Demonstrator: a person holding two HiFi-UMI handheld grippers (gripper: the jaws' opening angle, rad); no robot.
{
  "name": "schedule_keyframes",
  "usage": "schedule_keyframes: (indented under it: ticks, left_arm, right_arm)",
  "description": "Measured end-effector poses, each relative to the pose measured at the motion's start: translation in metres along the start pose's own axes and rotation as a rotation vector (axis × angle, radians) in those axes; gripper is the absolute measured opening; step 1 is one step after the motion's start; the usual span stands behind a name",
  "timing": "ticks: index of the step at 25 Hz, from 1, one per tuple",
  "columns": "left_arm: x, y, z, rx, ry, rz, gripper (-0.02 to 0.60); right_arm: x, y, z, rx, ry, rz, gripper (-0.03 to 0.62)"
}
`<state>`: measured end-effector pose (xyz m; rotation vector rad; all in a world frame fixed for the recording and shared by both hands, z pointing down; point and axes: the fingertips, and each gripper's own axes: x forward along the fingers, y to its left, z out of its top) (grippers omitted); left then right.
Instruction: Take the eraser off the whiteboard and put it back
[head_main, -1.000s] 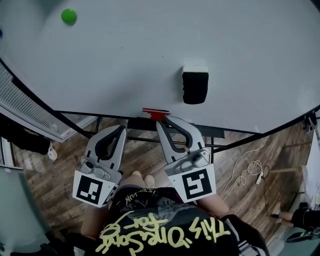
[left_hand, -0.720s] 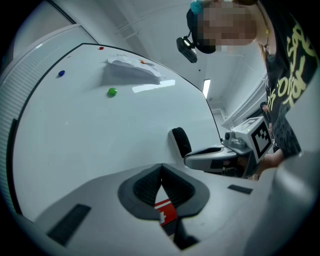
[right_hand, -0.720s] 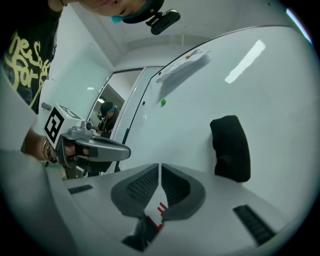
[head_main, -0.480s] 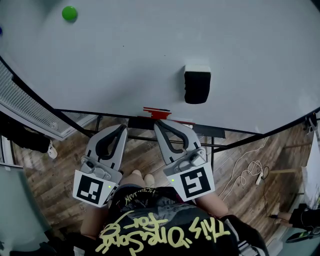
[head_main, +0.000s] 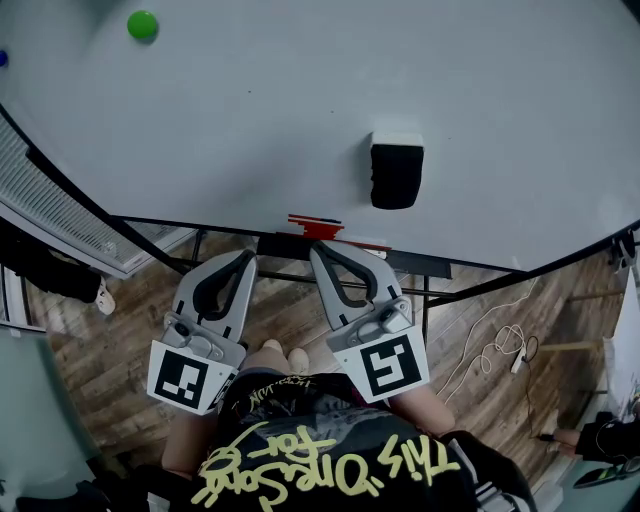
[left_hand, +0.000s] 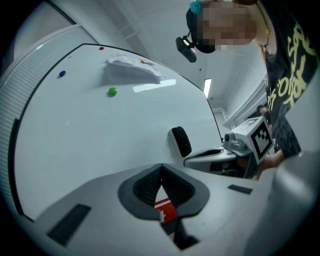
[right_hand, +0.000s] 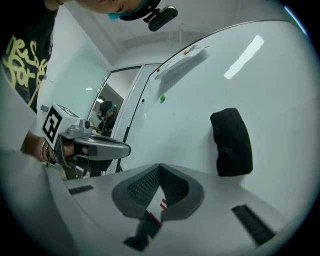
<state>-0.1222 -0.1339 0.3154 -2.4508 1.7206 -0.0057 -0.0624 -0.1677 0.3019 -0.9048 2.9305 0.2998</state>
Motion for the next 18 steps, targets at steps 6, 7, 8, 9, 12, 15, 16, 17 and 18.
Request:
schedule_keyframes:
  ticks: [6,7,8,9,12,15,16,17,18]
  left_arm:
    - [-0.0002,0.0003,0.0009,0.008,-0.003,0.007,0.006]
    - [-0.0002,0.0004,0.0004,0.004,-0.001,0.009,0.008]
    - [-0.0002,0.0005,-0.0005,-0.009,0.005,0.013,0.008]
    - [-0.0001,0.0006,-0.0012,-0.015,0.008,0.015,0.008]
    - [0.0010,0.0000,-0.0010,0.012,0.002,0.001,0.008]
    - [0.0014,-0.0009,-0.0001,0.023,-0.002,-0.005,0.008]
    - [0.0015,-0.0010,0.0000,0.016,0.000,-0.003,0.008]
    - [0.0016,-0.0010,0.0002,0.011,0.001,-0.002,0.007]
    - [0.0019,-0.0010,0.0006,0.008,0.001,-0.002,0.008]
  right_arm:
    - [-0.0009,0.0004,0.0004,-0.002,0.000,0.001,0.008]
    - [-0.0007,0.0004,0.0003,-0.001,0.002,0.002,0.008]
    - [-0.0006,0.0003,0.0004,0.000,0.003,0.002,0.008]
    - [-0.0004,0.0000,0.0007,0.001,0.004,0.002,0.008]
    - [-0.0003,-0.0008,0.0017,-0.004,0.005,0.003,0.008]
    - [0.0007,0.0003,0.0019,-0.007,0.005,0.010,0.008]
    - [0.0011,0.0009,0.0020,-0.006,0.004,0.012,0.008]
    - [0.0014,0.0013,0.0021,-0.006,0.004,0.013,0.008]
    - [0.0017,0.0018,0.0022,-0.006,0.004,0.014,0.008]
